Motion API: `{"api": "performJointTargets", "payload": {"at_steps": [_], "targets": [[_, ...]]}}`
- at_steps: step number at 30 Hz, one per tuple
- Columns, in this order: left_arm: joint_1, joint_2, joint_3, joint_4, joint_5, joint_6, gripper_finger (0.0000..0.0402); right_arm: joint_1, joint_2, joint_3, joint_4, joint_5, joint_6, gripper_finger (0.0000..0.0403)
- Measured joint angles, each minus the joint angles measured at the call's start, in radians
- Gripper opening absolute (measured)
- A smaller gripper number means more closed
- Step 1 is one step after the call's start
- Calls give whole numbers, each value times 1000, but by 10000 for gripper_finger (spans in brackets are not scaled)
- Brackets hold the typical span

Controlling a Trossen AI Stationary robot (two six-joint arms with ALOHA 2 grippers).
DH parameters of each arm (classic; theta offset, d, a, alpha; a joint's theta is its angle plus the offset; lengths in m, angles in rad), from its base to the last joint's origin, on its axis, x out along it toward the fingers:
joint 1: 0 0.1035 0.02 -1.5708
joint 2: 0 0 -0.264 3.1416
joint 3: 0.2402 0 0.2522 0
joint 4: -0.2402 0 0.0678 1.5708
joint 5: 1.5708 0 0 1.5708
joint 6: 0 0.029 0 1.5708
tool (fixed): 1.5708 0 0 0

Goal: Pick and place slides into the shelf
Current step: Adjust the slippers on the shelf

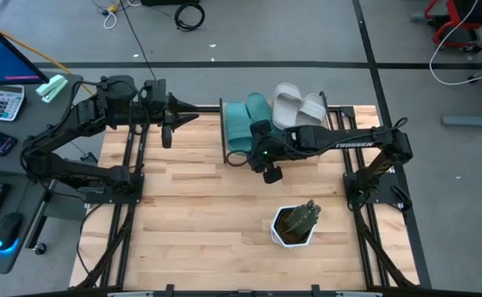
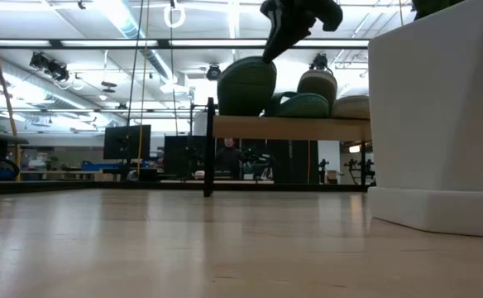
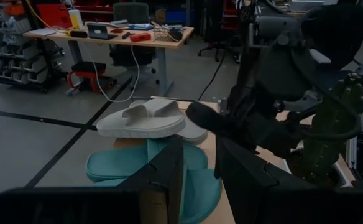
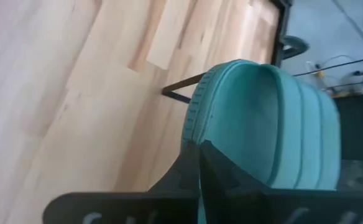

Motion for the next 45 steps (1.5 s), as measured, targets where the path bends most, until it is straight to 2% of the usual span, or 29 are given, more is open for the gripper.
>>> {"api": "performJointTargets", "payload": {"at_steps": [10,16,24,27,32,37,40,45], "targets": [[0,0,0,0,0,-6,107,-25,0,-91,67,-66,-2,0],[0,0,0,0,0,-6,107,-25,0,-118,133,-94,-3,0],[0,0,0,0,0,-7,107,-34,1,-121,137,-141,1,4],[0,0,0,0,0,-7,107,-37,1,-121,126,-168,-35,29],[0,0,0,0,0,-7,107,-36,1,-121,125,-179,-51,97],[0,0,0,0,0,-7,107,-36,1,-121,123,-54,-54,155],[0,0,0,0,0,-7,107,-37,-4,-111,92,11,-69,173],[0,0,0,-2,0,-7,107,-36,-40,-97,-21,20,-51,180]]}}
